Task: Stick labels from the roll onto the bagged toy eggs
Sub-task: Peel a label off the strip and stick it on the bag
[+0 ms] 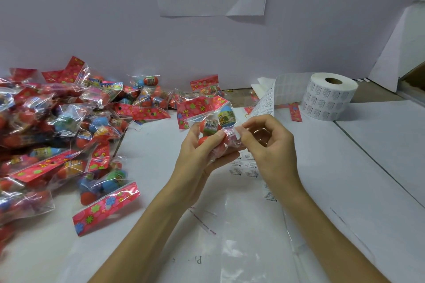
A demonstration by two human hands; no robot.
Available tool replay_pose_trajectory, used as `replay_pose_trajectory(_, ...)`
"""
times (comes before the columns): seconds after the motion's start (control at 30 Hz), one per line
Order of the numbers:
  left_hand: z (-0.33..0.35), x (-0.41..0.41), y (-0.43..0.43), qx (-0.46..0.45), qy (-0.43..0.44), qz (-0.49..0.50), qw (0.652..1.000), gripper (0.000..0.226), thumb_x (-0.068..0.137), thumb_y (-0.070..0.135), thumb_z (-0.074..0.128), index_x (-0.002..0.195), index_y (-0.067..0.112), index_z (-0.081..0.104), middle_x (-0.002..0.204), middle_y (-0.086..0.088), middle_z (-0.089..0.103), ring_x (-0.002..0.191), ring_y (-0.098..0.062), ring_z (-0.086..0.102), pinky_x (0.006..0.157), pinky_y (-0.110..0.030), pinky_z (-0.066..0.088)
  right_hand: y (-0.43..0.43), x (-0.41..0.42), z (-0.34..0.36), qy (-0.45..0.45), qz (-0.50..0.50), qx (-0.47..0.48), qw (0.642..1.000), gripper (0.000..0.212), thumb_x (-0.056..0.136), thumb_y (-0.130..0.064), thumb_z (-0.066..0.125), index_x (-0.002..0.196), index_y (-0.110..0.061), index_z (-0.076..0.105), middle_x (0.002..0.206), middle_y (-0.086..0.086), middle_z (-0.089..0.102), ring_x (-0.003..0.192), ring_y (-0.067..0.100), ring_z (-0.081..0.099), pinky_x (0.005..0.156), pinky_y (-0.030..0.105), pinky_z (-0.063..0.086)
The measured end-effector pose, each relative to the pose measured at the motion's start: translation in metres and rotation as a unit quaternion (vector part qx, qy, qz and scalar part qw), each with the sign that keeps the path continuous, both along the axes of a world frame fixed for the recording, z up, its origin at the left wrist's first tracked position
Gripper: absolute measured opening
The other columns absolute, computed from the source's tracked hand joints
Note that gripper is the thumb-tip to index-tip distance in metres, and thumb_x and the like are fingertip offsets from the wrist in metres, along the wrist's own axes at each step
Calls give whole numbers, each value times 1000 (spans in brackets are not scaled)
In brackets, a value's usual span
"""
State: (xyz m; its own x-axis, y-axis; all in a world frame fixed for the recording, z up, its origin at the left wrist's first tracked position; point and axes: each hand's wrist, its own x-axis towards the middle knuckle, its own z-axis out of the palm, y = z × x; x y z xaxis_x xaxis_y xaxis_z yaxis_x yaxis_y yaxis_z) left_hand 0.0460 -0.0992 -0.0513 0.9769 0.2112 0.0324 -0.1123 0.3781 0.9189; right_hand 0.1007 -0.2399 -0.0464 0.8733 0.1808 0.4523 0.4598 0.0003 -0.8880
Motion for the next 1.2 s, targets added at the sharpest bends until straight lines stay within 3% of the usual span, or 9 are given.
replay_pose_trajectory(0.23, 1, 0, -1, 11, -3, 9, 1000, 42, 100, 17, 64, 139, 15, 51, 126, -16, 71, 109, -34, 73, 91, -44, 62, 1, -2, -2, -6, -3, -23, 1000, 24, 81, -37, 81, 91, -26, 63, 83, -11, 63, 71, 11, 60, 64, 20, 52)
replay_pose_trajectory(0.47, 3, -2, 1, -18, -8, 11, 1000, 41, 101, 17, 62, 139, 10, 50, 124, -19, 71, 111, -35, 73, 89, -42, 62, 2, -2, -3, 23, 83, -33, 996, 38, 76, -31, 84, 105, -28, 59, 95, -18, 61, 78, 9, 65, 69, 22, 54)
replay_pose_trajectory(0.63, 8, -4, 0, -36, -7, 5, 999, 51, 95, 25, 70, 141, 13, 51, 127, -25, 68, 107, -35, 74, 81, -35, 62, 1, -1, -1, 58, 95, 30, 993, 19, 90, -29, 60, 105, -20, 64, 90, -16, 65, 74, 7, 62, 65, 21, 51)
replay_pose_trajectory(0.73, 7, -4, -2, -2, 6, 10, 1000, 66, 87, 32, 77, 144, 17, 48, 123, -15, 73, 106, -30, 75, 78, -32, 62, 1, 2, -1, 87, 78, 52, 992, 18, 93, -29, 62, 108, -18, 63, 87, -12, 66, 70, 10, 63, 62, 22, 51)
replay_pose_trajectory(0.87, 5, -3, -3, 51, 24, 40, 998, 74, 70, 36, 81, 138, 22, 53, 108, -6, 76, 88, -17, 76, 69, -23, 58, 3, 4, -2, 138, 84, 36, 986, 14, 97, -28, 67, 107, -20, 64, 83, -5, 65, 61, 14, 60, 61, 32, 53)
replay_pose_trajectory(0.97, 3, -2, 0, 44, 16, 32, 998, 59, 75, 22, 84, 128, 23, 58, 102, -7, 77, 89, -20, 76, 72, -25, 59, 4, 4, -3, 146, 83, 12, 986, 20, 92, -31, 71, 106, -18, 66, 86, 11, 66, 58, 17, 61, 63, 35, 56)
replay_pose_trajectory(1.07, 2, -2, 2, 26, 8, 16, 999, 55, 81, -1, 81, 126, 20, 58, 99, -10, 77, 88, -23, 76, 75, -27, 60, 2, 3, -3, 145, 84, 17, 986, 20, 93, -31, 69, 107, -17, 66, 81, 11, 67, 56, 16, 60, 64, 34, 56)
replay_pose_trajectory(1.2, 2, -1, 2, 19, 11, 15, 1000, 51, 83, -7, 77, 122, 20, 59, 106, -19, 75, 88, -24, 76, 75, -28, 61, 1, 5, -5, 146, 79, 17, 986, 12, 99, -24, 64, 107, -15, 67, 83, 12, 70, 56, 16, 60, 63, 33, 55)
